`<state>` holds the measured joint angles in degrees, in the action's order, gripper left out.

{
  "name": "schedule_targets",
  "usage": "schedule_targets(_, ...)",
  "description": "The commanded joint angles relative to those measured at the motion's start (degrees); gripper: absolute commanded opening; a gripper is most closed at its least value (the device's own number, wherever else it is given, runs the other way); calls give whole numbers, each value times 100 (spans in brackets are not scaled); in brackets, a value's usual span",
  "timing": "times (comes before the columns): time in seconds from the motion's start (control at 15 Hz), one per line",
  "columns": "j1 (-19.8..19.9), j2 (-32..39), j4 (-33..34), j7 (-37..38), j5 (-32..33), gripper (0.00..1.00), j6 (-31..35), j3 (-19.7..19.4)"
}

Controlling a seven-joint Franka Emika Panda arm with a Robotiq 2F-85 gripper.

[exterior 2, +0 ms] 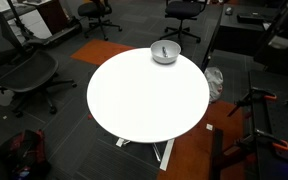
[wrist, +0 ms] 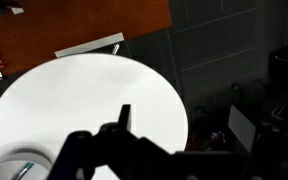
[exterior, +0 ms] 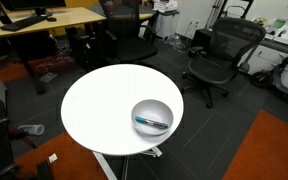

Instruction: Pick the marker from the bowl and put it on the table

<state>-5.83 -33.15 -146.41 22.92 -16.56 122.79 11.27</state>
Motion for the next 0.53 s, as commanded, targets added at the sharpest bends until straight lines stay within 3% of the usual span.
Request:
schedule_targets(0.0,282,-71,149,100,160,100,-49,-186)
schedule_targets(0.47,1012,98,451,301,591,100,98,-490)
